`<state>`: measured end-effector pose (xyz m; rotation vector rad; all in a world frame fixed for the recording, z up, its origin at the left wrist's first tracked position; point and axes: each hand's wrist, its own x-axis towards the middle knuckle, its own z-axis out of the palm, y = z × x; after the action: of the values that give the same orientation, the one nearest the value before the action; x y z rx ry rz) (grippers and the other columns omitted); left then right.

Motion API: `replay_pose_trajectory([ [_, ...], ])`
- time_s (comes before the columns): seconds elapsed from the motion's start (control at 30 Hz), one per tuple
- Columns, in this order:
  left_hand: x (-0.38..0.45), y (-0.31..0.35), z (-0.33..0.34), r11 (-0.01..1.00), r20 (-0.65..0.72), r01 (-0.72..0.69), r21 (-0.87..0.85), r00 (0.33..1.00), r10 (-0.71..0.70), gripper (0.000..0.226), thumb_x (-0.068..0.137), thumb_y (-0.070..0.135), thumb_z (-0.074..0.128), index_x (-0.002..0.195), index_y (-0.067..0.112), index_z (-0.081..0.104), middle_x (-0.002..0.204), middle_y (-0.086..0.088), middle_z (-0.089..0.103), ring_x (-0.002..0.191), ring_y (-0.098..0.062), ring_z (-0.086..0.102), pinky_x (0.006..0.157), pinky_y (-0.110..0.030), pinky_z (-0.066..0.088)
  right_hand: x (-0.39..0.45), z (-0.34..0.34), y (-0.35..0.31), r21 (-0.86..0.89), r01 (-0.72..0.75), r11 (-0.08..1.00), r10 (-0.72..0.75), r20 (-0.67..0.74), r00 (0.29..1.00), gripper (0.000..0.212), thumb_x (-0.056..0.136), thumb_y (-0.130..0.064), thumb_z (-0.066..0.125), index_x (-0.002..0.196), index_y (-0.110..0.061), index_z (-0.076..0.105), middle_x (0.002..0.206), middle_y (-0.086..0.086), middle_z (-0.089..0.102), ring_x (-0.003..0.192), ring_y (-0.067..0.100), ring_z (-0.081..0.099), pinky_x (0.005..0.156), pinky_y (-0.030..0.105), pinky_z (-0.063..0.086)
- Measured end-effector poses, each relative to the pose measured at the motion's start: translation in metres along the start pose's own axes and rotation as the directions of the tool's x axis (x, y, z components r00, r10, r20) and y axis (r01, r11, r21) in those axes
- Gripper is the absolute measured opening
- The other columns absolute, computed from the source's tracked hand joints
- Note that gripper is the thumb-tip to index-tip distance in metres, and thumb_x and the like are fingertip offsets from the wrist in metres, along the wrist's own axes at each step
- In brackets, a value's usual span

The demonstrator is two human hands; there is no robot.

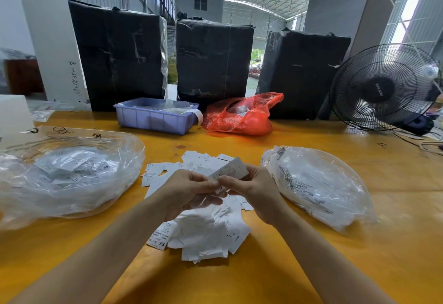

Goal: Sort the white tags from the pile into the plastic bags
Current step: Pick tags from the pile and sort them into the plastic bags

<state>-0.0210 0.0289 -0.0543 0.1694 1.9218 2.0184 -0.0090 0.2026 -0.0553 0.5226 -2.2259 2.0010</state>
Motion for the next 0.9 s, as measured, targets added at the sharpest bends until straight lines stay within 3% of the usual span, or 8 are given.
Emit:
replay_pose_trajectory([
  [0.1,0.0002,-0.0007,0.0032,1.000,-0.029,-0.012,-0.006,1.000,0.012,0.010,0.059,0.014,0.077,0.064,0.006,0.076,0.082,-0.020,0.073,0.066,-0.022,0.072,0.054,-0.018,0.054,0.0009,0.0006,0.0013,0.002,-0.022,1.000,0.022,-0.067,0.998,0.003,0.082,-0.003,0.069,0.085,-0.003,0.070,0.079,0.018,0.069,0.067,0.021,0.063,0.062,0.028,0.049],
  [0.23,0.0005,-0.0002,0.0070,0.998,-0.071,-0.040,-0.042,0.997,0.037,0.017,0.057,0.013,0.076,0.070,0.002,0.074,0.079,-0.020,0.073,0.063,-0.021,0.071,0.056,-0.020,0.056,0.0039,-0.0041,0.0015,0.082,0.003,0.997,0.016,-0.227,0.974,0.003,0.081,-0.002,0.070,0.084,-0.003,0.068,0.065,0.007,0.068,0.055,0.013,0.064,0.054,0.022,0.051],
  [0.47,0.0012,-0.0009,0.0067,0.997,-0.133,-0.053,-0.060,0.990,0.044,0.008,0.071,-0.003,0.072,0.078,-0.006,0.071,0.080,-0.021,0.072,0.065,-0.023,0.071,0.057,-0.021,0.056,0.0025,-0.0026,-0.0012,-0.013,0.044,0.999,-0.046,-0.235,0.971,0.015,0.079,0.004,0.070,0.079,-0.010,0.066,0.066,0.003,0.069,0.060,0.014,0.066,0.059,0.025,0.054],
  [0.63,0.0015,-0.0009,0.0079,0.997,-0.149,-0.067,-0.049,0.987,0.059,0.014,0.074,-0.004,0.071,0.086,-0.011,0.068,0.076,-0.019,0.072,0.063,-0.021,0.071,0.053,-0.018,0.053,0.0011,-0.0009,-0.0043,-0.095,0.061,0.994,-0.081,-0.216,0.973,0.017,0.078,0.004,0.070,0.077,-0.012,0.064,0.070,0.006,0.069,0.061,0.014,0.066,0.057,0.023,0.052],
  [0.8,0.0025,-0.0012,0.0078,0.996,-0.160,-0.079,-0.029,0.984,0.074,0.011,0.074,-0.001,0.072,0.082,-0.008,0.069,0.072,-0.016,0.072,0.062,-0.020,0.071,0.054,-0.018,0.053,-0.0001,0.0036,-0.0052,-0.180,0.078,0.981,-0.115,-0.206,0.972,0.023,0.077,0.005,0.071,0.073,-0.016,0.062,0.081,0.017,0.070,0.078,0.038,0.067,0.068,0.048,0.053],
  [0.9,0.0014,-0.0008,0.0083,0.997,-0.139,-0.069,-0.046,0.988,0.062,0.016,0.068,0.002,0.074,0.080,-0.007,0.069,0.073,-0.016,0.072,0.063,-0.021,0.070,0.054,-0.019,0.053,-0.0005,0.0040,-0.0035,-0.189,0.075,0.979,-0.113,-0.198,0.974,0.018,0.078,0.003,0.071,0.074,-0.013,0.064,0.080,0.019,0.069,0.068,0.029,0.064,0.062,0.039,0.052],
])
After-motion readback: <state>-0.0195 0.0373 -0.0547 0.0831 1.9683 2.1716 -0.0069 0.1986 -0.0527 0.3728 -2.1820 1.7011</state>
